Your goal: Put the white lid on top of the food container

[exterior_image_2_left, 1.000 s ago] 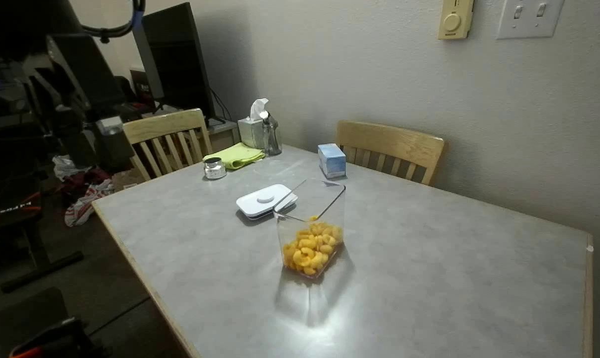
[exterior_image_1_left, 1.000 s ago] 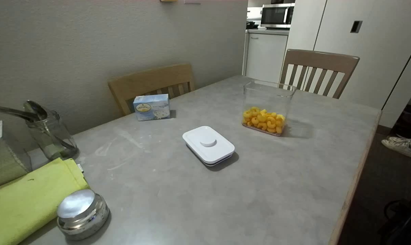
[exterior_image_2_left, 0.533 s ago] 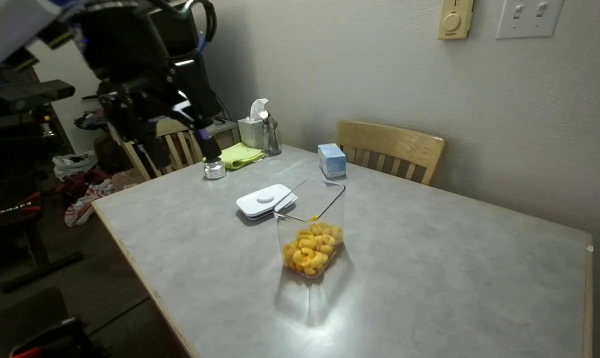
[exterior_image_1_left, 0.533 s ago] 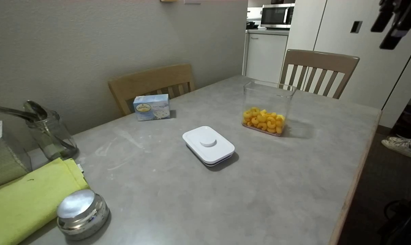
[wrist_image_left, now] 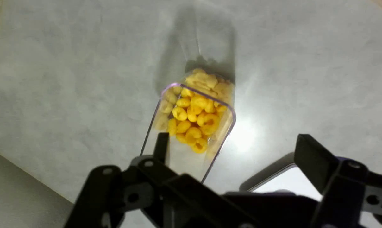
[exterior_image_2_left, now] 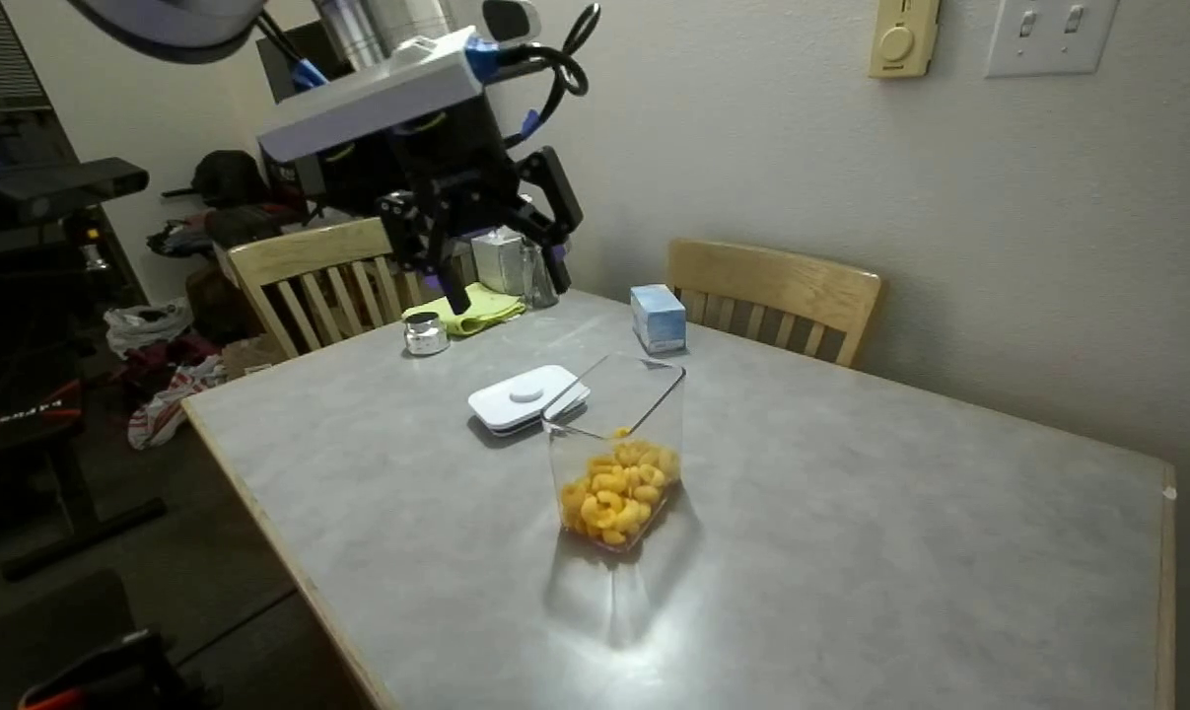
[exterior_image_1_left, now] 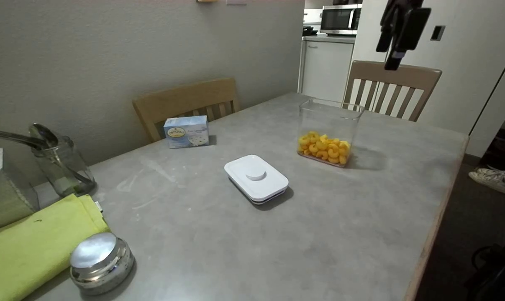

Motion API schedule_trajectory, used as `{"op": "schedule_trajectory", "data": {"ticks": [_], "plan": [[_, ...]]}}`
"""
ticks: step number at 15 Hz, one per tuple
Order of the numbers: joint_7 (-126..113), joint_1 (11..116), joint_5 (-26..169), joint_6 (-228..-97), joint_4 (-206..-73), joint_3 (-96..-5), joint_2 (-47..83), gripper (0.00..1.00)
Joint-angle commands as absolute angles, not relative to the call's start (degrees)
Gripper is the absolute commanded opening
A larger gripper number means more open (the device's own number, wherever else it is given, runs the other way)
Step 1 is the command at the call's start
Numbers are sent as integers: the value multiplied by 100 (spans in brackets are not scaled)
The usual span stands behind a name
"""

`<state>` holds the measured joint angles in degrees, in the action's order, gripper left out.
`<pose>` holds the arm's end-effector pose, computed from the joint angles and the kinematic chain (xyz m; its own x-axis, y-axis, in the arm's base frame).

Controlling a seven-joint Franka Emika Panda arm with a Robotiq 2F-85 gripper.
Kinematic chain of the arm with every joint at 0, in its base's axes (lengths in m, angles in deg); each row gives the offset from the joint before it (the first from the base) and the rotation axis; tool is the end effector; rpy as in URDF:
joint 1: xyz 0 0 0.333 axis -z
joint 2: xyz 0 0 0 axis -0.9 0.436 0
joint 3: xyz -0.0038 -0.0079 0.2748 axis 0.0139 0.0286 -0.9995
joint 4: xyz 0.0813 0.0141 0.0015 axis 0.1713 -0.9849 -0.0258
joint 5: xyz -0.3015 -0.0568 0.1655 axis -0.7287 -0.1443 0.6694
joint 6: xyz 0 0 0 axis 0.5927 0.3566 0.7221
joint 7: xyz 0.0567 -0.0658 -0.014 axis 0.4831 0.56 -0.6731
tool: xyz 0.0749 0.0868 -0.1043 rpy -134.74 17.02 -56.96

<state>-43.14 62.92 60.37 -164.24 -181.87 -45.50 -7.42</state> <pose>0.4706 -0.0727 0.3504 0.8247 0.5635 0.0497 0.5384 -0.8089 0.2362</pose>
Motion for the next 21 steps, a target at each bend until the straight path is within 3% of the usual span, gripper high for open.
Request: {"op": "schedule_trajectory", "data": {"ticks": [1, 10, 11, 21], "plan": [[-4657, 6346, 6366, -16398, -17052, -4717, 428, 100], [-5092, 6633, 7319, -15948, -14672, -5564, 2440, 100], [-4731, 6565, 7072, -16219, -15168, -5493, 2123, 100], [-4332, 6539, 7296, -16318, -14652, -5766, 2729, 100]]}}
